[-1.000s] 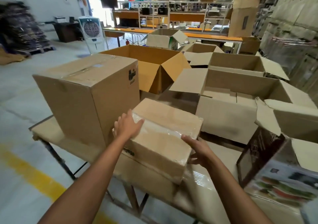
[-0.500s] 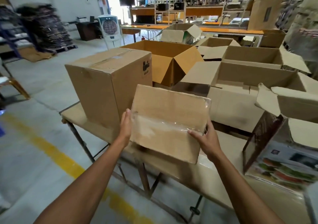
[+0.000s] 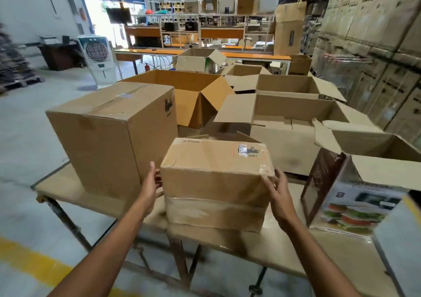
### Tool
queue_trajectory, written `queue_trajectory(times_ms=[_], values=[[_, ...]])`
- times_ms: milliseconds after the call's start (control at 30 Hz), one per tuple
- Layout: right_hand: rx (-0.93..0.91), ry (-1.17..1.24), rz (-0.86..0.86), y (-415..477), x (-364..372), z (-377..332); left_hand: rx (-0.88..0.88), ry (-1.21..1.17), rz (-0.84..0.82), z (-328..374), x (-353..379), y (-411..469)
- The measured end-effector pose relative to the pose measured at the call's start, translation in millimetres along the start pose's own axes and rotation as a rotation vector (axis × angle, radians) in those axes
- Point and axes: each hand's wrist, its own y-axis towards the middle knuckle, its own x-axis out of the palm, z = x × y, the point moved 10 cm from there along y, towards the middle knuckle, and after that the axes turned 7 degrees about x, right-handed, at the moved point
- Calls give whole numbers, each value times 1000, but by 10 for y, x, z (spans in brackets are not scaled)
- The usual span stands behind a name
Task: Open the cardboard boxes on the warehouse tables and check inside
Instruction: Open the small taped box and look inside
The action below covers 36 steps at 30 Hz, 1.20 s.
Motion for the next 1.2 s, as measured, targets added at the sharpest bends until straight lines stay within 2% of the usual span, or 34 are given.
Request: queue_trajectory(times_ms=[67, 133, 200, 300, 433, 500, 667, 800, 900, 1100, 1200], values=[[-48, -66, 161, 81, -117, -318, 89, 79, 17, 401, -5, 237], [-141, -268, 293, 199, -140, -682, 205, 207, -21, 872, 159, 423], [-207, -507, 342, 374, -16, -1015, 288, 350, -68, 1234, 402, 631], [-168, -761, 319, 672, 221, -1201, 349, 581, -157, 1404, 768, 815], [88, -970, 195, 1035, 401, -843, 283, 1096, -234, 1055, 991, 902], [154, -1029, 163, 1129, 422, -732, 305, 1190, -218, 1077, 1036, 885], [113, -1022, 213, 986, 361, -825, 348, 1185, -257, 1143, 1051, 809], [32, -985, 261, 603, 292, -894, 488, 1139, -188, 1248, 926, 497], [-98, -906, 354, 219, 226, -1005, 580, 1035, -101, 1365, 791, 148], [-161, -701, 582, -197, 105, -1076, 711, 724, 30, 1485, 600, -174], [-186, -592, 631, -338, 93, -954, 699, 538, 80, 1280, 509, -196]])
